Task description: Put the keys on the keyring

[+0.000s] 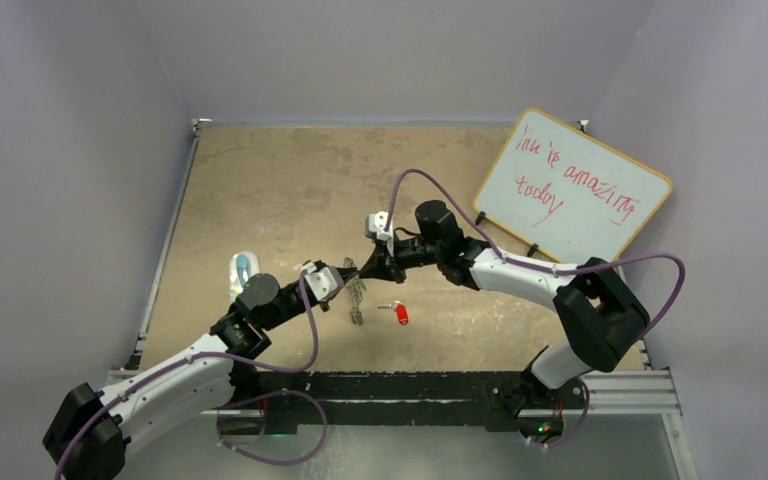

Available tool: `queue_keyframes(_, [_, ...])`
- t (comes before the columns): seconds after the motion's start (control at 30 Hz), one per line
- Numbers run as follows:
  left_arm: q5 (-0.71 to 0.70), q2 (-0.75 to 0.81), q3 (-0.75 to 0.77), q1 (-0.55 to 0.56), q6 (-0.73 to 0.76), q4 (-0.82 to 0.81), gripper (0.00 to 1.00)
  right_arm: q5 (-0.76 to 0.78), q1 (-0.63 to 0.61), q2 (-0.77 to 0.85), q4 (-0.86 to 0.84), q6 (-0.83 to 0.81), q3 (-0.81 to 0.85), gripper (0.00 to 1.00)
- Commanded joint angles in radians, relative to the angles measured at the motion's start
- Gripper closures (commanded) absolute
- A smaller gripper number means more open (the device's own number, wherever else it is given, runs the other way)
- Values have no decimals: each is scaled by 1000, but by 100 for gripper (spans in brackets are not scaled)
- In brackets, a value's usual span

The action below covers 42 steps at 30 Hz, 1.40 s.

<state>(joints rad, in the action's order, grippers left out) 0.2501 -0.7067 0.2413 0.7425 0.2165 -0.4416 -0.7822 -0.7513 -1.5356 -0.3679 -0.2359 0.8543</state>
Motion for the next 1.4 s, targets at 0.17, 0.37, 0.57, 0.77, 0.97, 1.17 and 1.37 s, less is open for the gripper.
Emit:
queue_keyframes(0.17, [14,3,-12,1,-30,-94,100,-88,2,-6,-188,74,-9,100])
queue_keyframes(0.37, [14,3,-16,1,-34,-101,100,-76,2,-18,-238,93,-40,90])
queue_keyframes(0.57, [12,3,-14,1,-31,-100,100,-27,2,15,-202,71,-65,80])
queue_keyframes(0.77, [0,-2,-16,1,-19,-97,100,104,5,114,-175,64,-115,61])
queue_keyframes(0.97, [-10,-67,12,1,5,-114,100,277,21,239,-211,101,-205,27])
queue_keyframes(1.17, [-63,-208,40,2,0,-220,100,472,56,369,-263,174,-316,1])
queue_keyframes(1.37, [-176,-300,92,0,-79,-251,84,787,82,445,-247,402,-349,1])
